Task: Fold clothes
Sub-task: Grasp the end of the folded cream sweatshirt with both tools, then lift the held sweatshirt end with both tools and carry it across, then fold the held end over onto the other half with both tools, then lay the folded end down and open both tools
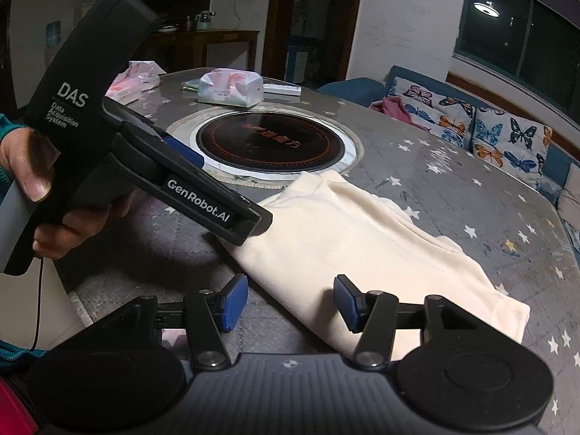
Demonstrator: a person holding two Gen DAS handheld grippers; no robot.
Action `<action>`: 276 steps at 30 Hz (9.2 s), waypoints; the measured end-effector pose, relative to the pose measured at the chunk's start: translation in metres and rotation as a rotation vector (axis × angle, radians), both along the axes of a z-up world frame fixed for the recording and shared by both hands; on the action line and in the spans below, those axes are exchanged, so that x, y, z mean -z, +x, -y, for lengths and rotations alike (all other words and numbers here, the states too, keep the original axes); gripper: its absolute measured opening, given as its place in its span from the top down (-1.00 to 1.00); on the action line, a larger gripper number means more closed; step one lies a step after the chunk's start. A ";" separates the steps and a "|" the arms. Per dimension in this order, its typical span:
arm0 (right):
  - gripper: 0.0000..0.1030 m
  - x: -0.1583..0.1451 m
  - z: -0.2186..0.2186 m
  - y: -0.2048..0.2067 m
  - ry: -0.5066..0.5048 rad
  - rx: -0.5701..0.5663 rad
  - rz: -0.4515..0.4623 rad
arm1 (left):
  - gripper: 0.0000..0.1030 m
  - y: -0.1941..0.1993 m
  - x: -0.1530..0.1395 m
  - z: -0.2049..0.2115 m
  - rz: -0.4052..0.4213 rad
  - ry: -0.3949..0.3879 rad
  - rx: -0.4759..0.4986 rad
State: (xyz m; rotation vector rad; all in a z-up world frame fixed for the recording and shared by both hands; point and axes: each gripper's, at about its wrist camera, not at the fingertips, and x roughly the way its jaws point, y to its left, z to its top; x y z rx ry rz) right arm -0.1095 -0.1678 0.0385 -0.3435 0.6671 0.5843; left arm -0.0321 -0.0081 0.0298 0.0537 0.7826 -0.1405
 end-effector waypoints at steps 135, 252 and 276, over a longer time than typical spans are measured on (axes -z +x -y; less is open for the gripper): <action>0.81 -0.004 0.167 0.050 0.369 0.600 0.050 | 0.66 0.039 -0.024 0.059 -0.021 -0.173 0.115; 0.40 0.016 0.178 0.000 0.169 0.647 0.048 | 0.34 0.004 -0.002 0.180 -0.039 -0.202 0.529; -0.32 0.003 0.174 -0.028 0.196 0.714 0.073 | -0.68 -0.019 -0.014 0.165 -0.003 -0.168 0.468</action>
